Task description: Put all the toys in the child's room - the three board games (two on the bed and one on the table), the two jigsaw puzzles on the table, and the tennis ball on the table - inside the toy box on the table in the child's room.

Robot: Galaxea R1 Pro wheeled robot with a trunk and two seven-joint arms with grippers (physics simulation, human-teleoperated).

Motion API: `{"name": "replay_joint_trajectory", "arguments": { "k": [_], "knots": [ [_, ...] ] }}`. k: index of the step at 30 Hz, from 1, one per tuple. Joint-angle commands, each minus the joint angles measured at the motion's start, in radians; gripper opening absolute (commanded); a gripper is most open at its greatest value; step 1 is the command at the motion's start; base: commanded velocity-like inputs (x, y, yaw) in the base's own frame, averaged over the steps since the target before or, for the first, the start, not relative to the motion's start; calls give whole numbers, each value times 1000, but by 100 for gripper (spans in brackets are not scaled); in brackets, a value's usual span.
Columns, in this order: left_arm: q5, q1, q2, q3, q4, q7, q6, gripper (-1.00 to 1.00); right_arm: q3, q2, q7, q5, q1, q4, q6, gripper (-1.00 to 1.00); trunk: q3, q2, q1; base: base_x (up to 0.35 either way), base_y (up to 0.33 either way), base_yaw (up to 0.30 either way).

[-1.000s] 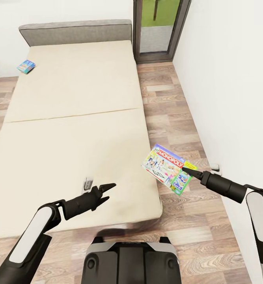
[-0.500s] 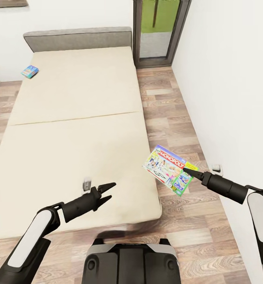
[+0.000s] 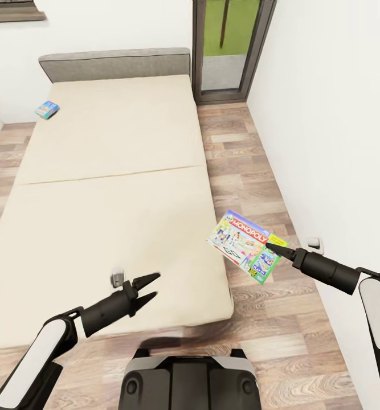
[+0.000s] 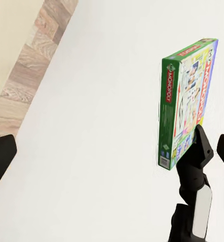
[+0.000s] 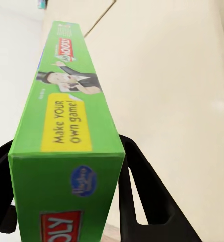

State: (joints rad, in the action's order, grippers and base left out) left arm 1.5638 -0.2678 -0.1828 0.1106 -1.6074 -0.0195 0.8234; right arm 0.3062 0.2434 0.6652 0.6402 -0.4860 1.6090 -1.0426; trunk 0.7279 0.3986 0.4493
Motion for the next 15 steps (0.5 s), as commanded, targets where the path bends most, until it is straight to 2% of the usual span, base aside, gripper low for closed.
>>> {"name": "replay_joint_trajectory", "arguments": {
  "k": [1,5,8,9,12,13,15],
  "knots": [
    [4,16,-3,-7,-1,14,1,100,1,0,7,-5,0,0,-5,-100,-1,1,1,0,0,0],
    [4,50,-6,-32,-1,54,0,100,0,1,7,-5,0,0,-5,-100,-7,1,1,0,0,0],
    [-3,101,-9,-67,-1,122,-3,100,-1,1,7,-7,1,-1,-5,-100,-12,1,1,0,0,0],
    [-3,101,-9,-67,-1,122,-3,100,-1,1,7,-7,1,-1,-5,-100,-14,1,1,0,0,0],
    [-48,153,-11,-99,-1,187,-7,100,-1,2,7,-7,1,-1,-5,-100,-18,1,1,0,0,0],
    [-48,153,-11,-99,-1,187,-7,100,-1,2,7,-7,1,-1,-5,-100,-20,1,1,0,0,0],
    [-91,186,-11,-130,0,234,-12,100,-2,2,7,-8,1,-1,-5,-100,-23,1,1,0,0,0]
  ]
}}
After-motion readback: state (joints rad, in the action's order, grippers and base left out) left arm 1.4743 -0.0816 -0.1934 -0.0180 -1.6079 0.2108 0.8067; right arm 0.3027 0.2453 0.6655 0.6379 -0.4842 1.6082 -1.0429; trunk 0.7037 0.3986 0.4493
